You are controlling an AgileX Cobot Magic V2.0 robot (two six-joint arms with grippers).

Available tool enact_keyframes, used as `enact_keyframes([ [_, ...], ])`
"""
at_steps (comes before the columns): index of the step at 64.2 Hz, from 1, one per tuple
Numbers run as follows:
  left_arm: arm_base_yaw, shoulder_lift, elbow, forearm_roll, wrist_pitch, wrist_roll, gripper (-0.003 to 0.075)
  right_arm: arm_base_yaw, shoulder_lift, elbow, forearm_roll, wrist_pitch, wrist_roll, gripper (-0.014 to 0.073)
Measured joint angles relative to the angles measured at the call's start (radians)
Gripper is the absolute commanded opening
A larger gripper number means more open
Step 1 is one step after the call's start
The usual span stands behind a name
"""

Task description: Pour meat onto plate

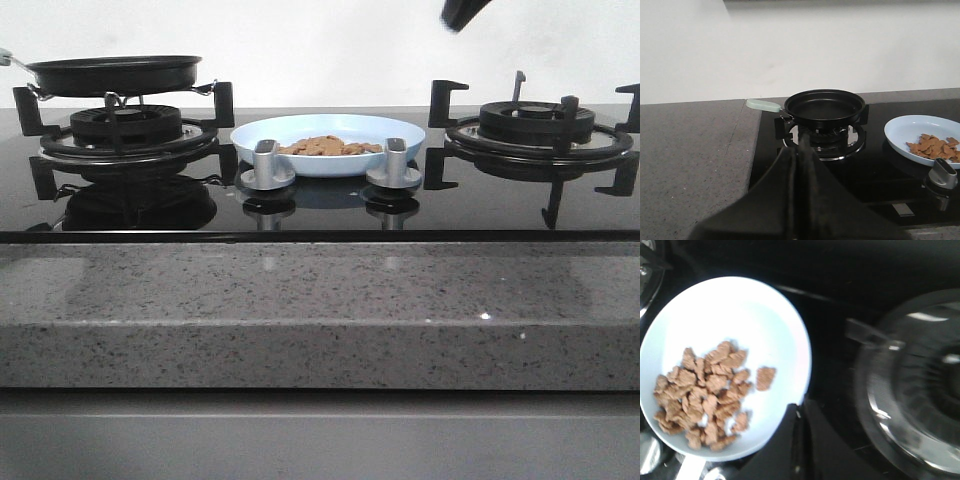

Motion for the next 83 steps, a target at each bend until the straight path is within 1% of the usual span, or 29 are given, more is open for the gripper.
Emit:
enact_keyframes([
  [4, 0.0, 0.0, 0.0, 0.0, 0.0, 0.0, -0.002, -0.001, -0.071, 0.061, -0.028, -0.037, 0.0, -0.007],
  [8, 0.0, 0.0, 0.0, 0.0, 0.0, 0.0, -0.002, -0.001, -0.17, 0.166, -0.04, -0.099, -0.002, -0.007],
  [19, -0.003, 0.0, 0.0, 0.0, 0.0, 0.0, -0.002, -0.001, -0.473, 0.518, -0.042, -0.302, -0.031, -0.007],
  [30, -0.034, 0.0, 0.0, 0.0, 0.0, 0.0, -0.002, -0.001, -0.772, 0.869, -0.042, -0.493, -0.041, -0.007],
  [37, -0.06, 0.0, 0.0, 0.0, 0.0, 0.0, -0.002, -0.001, -0.929, 1.053, -0.042, -0.573, -0.043, -0.007],
  [43, -0.076, 0.0, 0.0, 0.0, 0.0, 0.0, -0.002, -0.001, -1.102, 1.223, -0.042, -0.655, -0.043, -0.007],
  [54, -0.079, 0.0, 0.0, 0.0, 0.0, 0.0, -0.002, -0.001, -1.423, 1.464, -0.042, -0.775, -0.043, -0.007],
  [57, -0.079, 0.0, 0.0, 0.0, 0.0, 0.0, -0.002, -0.001, -1.513, 1.514, -0.042, -0.8, -0.043, -0.0068],
  [64, -0.079, 0.0, 0.0, 0.0, 0.0, 0.0, -0.002, -0.001, -1.619, 1.578, -0.042, -0.815, -0.043, -0.0069],
  [83, -0.079, 0.0, 0.0, 0.0, 0.0, 0.0, -0.002, -0.001, -1.642, 1.594, -0.042, -0.839, -0.045, -0.0069],
])
